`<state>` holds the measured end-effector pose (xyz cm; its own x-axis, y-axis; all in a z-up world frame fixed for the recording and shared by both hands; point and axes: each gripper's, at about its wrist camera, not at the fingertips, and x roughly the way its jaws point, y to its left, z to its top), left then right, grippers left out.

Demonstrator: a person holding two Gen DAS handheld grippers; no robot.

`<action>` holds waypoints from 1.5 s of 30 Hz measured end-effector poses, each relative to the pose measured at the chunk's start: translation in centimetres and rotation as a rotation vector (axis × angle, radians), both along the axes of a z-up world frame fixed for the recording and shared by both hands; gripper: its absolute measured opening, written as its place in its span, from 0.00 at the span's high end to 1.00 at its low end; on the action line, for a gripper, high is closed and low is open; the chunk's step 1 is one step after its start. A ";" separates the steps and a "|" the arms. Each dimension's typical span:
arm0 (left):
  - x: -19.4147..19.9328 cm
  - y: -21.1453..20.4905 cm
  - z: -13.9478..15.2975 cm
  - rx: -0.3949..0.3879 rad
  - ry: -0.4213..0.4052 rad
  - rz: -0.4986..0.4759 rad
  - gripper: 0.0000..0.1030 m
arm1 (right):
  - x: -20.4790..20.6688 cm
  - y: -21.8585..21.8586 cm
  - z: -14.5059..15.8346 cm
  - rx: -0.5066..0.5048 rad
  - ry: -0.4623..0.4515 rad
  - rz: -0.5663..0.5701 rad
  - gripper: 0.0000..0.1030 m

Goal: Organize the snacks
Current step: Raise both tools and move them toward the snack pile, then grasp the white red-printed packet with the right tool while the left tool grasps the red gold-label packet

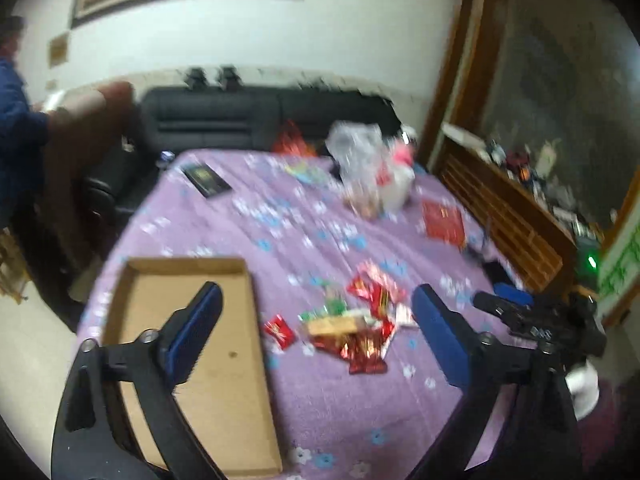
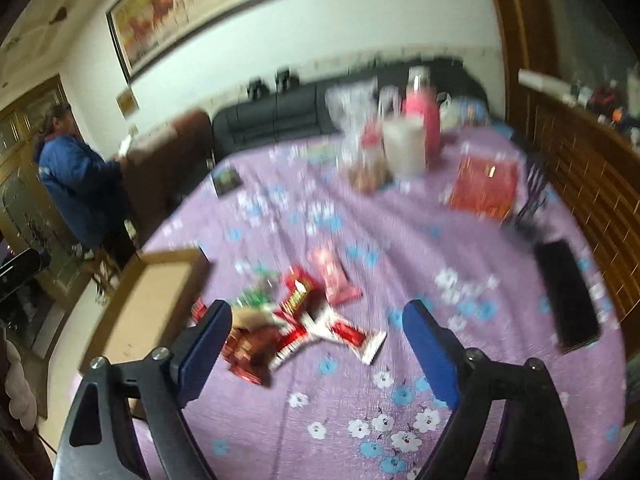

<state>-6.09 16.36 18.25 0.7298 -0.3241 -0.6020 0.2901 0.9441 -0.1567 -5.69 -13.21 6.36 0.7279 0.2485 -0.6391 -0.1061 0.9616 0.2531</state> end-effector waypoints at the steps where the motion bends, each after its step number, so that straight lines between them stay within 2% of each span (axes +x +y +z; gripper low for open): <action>1: 0.1 -0.7 -0.9 0.008 0.013 -0.026 0.10 | 0.9 0.1 -1.3 -0.016 0.031 0.019 0.14; 4: 1.6 -2.5 -3.6 0.003 0.076 -0.122 0.17 | 2.3 0.5 -4.6 -0.076 0.086 0.075 0.18; 9: 3.8 -3.8 -6.6 -0.018 0.159 -0.164 0.19 | 5.6 1.3 -8.8 -0.102 0.161 0.148 0.25; 12: 4.6 -4.8 -7.8 0.000 0.187 -0.175 0.19 | 6.4 1.8 -10.5 -0.120 0.178 0.167 0.34; 16: 6.0 -5.6 -9.2 0.037 0.229 -0.140 0.19 | 6.5 1.5 -10.9 -0.038 0.162 0.185 0.67; 19: 7.1 -6.1 -10.5 0.050 0.262 -0.111 0.19 | 6.2 0.8 -11.1 0.028 0.147 0.188 0.69; 23: 7.9 -7.7 -10.8 0.027 0.279 -0.118 0.19 | 5.7 -0.4 -11.1 0.088 0.127 0.161 0.69; 34: 12.0 -16.2 -13.3 0.183 0.284 -0.155 0.19 | 5.1 -2.6 -9.7 0.112 0.097 0.088 0.69; 38: 12.7 -18.0 -14.2 0.231 0.272 -0.172 0.28 | 5.2 -2.8 -9.6 0.116 0.102 0.083 0.70; 39: 12.9 -18.3 -14.4 0.236 0.275 -0.172 0.35 | 5.2 -2.9 -9.6 0.119 0.101 0.084 0.70; 40: 13.1 -18.5 -14.7 0.246 0.280 -0.173 0.46 | 5.2 -2.8 -9.6 0.120 0.100 0.085 0.70; 41: 13.2 -18.7 -15.0 0.248 0.292 -0.181 0.66 | 5.2 -2.9 -9.6 0.120 0.100 0.085 0.70; 42: 13.3 -18.6 -15.3 0.239 0.304 -0.186 0.75 | 5.2 -2.9 -9.6 0.119 0.101 0.082 0.70; 43: 13.3 -18.5 -15.4 0.231 0.310 -0.183 0.81 | 5.3 -3.0 -9.6 0.120 0.103 0.078 0.70; 45: 13.0 -18.0 -15.2 0.210 0.297 -0.171 0.82 | 5.3 -3.1 -9.8 0.120 0.106 0.072 0.70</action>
